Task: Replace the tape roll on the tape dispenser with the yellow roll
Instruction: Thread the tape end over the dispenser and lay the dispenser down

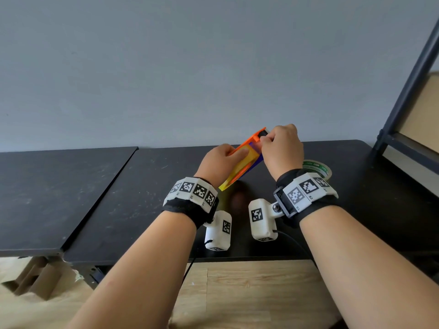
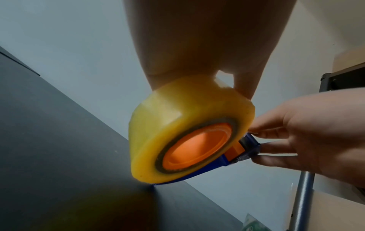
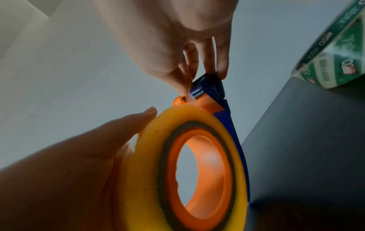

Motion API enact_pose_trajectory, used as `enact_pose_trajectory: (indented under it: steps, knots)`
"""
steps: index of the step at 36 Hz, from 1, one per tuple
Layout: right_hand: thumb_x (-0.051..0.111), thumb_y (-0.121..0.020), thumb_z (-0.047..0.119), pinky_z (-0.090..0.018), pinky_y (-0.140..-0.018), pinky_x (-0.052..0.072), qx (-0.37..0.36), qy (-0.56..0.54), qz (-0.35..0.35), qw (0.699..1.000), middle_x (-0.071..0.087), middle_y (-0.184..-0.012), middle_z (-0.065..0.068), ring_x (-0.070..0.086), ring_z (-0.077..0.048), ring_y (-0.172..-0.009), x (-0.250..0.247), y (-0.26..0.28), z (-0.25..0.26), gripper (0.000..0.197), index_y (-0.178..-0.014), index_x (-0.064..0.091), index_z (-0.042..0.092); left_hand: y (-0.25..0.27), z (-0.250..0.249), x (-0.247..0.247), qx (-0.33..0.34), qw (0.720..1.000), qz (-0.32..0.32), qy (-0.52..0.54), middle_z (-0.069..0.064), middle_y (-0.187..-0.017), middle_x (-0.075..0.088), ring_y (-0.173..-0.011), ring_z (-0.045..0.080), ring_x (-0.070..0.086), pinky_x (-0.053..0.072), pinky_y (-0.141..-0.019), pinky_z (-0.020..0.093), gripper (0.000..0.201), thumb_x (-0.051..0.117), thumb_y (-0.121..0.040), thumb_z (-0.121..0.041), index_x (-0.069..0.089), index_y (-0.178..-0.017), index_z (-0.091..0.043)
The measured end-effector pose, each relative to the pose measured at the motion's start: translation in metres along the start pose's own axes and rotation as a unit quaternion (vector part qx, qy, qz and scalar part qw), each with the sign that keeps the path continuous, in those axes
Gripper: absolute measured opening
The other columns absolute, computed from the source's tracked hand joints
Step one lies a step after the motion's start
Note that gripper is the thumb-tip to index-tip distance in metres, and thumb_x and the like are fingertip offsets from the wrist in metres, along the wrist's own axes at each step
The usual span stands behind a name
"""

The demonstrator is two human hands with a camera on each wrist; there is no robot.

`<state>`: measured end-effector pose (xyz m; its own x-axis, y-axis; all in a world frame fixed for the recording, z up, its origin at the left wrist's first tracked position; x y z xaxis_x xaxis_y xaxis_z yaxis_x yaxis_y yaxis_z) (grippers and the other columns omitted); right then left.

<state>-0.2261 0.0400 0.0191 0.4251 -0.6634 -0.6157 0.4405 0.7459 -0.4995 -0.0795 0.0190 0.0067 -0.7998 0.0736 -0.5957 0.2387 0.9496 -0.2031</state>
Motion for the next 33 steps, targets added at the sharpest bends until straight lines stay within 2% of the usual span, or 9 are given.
enact_pose_trajectory:
  steps: [3, 9, 12, 15, 17, 21, 24, 27, 33]
  knots:
    - [0.051, -0.097, 0.025, -0.040, -0.076, 0.048, 0.010, 0.001, 0.004, 1.000, 0.052, -0.117, -0.015, 0.062, -0.040, -0.089, 0.000, 0.001, 0.000, 0.026, -0.101, 0.065, 0.003, -0.002, 0.001, -0.001, 0.003, 1.000, -0.015, -0.013, 0.002, -0.084, 0.062, -0.077, 0.018, 0.055, 0.039, -0.063, 0.028, 0.044, 0.050, -0.092, -0.051, 0.065, -0.097, -0.009]
    - [0.048, -0.098, 0.027, -0.041, -0.073, 0.048, 0.027, -0.013, -0.018, 0.999, 0.052, -0.114, -0.016, 0.061, -0.040, -0.088, -0.007, 0.000, -0.005, 0.028, -0.096, 0.062, 0.003, -0.004, 0.003, -0.004, 0.005, 1.000, -0.013, -0.010, 0.006, -0.079, 0.060, -0.071, 0.019, 0.053, 0.040, -0.065, 0.031, 0.054, 0.045, -0.093, -0.054, 0.065, -0.094, -0.003]
    - [0.049, -0.098, 0.028, -0.037, -0.071, 0.046, 0.025, -0.022, -0.022, 0.999, 0.052, -0.114, -0.015, 0.061, -0.037, -0.086, -0.008, -0.001, -0.004, 0.028, -0.095, 0.063, 0.004, -0.003, 0.002, -0.006, 0.001, 1.000, -0.010, -0.011, 0.001, -0.074, 0.057, -0.071, 0.020, 0.053, 0.039, -0.064, 0.031, 0.048, 0.043, -0.095, -0.052, 0.061, -0.087, -0.008]
    - [0.051, -0.097, 0.031, -0.033, -0.069, 0.041, 0.029, -0.030, -0.027, 0.999, 0.054, -0.114, -0.014, 0.060, -0.033, -0.085, -0.007, -0.002, -0.004, 0.029, -0.095, 0.065, 0.005, 0.001, -0.002, -0.007, 0.001, 1.000, -0.018, -0.013, -0.001, -0.102, 0.064, -0.094, 0.020, 0.060, 0.047, -0.078, 0.031, 0.038, 0.045, -0.095, -0.050, 0.060, -0.114, -0.020]
    - [0.052, -0.096, 0.031, -0.029, -0.069, 0.035, 0.029, -0.036, -0.030, 0.998, 0.055, -0.113, -0.014, 0.053, -0.026, -0.079, -0.006, -0.002, -0.004, 0.030, -0.095, 0.067, 0.005, 0.003, -0.006, -0.006, 0.015, 0.999, -0.014, -0.036, -0.002, -0.119, 0.063, -0.106, 0.020, 0.060, 0.049, -0.089, 0.033, 0.047, 0.053, -0.089, -0.055, 0.054, -0.127, -0.028]
    - [0.054, -0.096, 0.032, -0.026, -0.068, 0.032, 0.024, -0.050, -0.030, 0.998, 0.058, -0.111, -0.012, 0.049, -0.020, -0.078, -0.004, -0.005, -0.003, 0.030, -0.093, 0.069, 0.006, 0.004, -0.007, -0.002, 0.064, 0.986, 0.000, -0.154, -0.003, -0.130, 0.056, -0.114, 0.019, 0.056, 0.045, -0.085, 0.029, 0.072, 0.073, -0.071, -0.053, 0.046, -0.134, -0.029]
    - [0.055, -0.093, 0.034, -0.028, -0.067, 0.035, 0.020, -0.069, -0.024, 0.997, 0.065, -0.102, -0.014, 0.058, -0.025, -0.080, -0.003, -0.007, -0.007, 0.031, -0.082, 0.068, 0.009, 0.003, -0.007, -0.001, 0.081, 0.973, -0.013, -0.215, -0.002, -0.129, 0.056, -0.113, 0.024, 0.058, 0.046, -0.084, 0.032, 0.064, 0.069, -0.076, -0.042, 0.047, -0.134, -0.027]
    - [0.056, -0.092, 0.032, -0.035, -0.065, 0.047, 0.007, -0.098, -0.017, 0.995, 0.070, -0.086, -0.014, 0.062, -0.029, -0.077, -0.007, -0.005, -0.006, 0.035, -0.076, 0.069, 0.003, 0.002, -0.011, -0.001, 0.079, 0.967, -0.029, -0.240, 0.001, -0.122, 0.059, -0.107, 0.026, 0.060, 0.048, -0.082, 0.033, 0.055, 0.065, -0.078, -0.041, 0.052, -0.129, -0.023]
    - [0.061, -0.089, 0.034, -0.044, -0.075, 0.055, 0.023, -0.163, 0.025, 0.986, 0.067, -0.070, -0.003, 0.065, -0.026, -0.076, -0.011, -0.007, -0.007, 0.032, -0.070, 0.069, 0.010, 0.000, -0.012, -0.003, 0.057, 0.974, -0.014, -0.220, 0.003, -0.113, 0.061, -0.096, 0.023, 0.060, 0.044, -0.070, 0.031, 0.053, 0.070, -0.077, -0.035, 0.049, -0.122, -0.016]
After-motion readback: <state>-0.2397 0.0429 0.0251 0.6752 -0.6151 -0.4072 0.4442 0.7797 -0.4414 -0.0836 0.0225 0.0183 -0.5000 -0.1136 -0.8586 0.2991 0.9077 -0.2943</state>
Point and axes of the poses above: each hand's wrist, its own y-axis away from the middle knuckle, its own x-axis out of the palm, z = x × y, the point moved 1 cm from there along -y, towards the middle knuckle
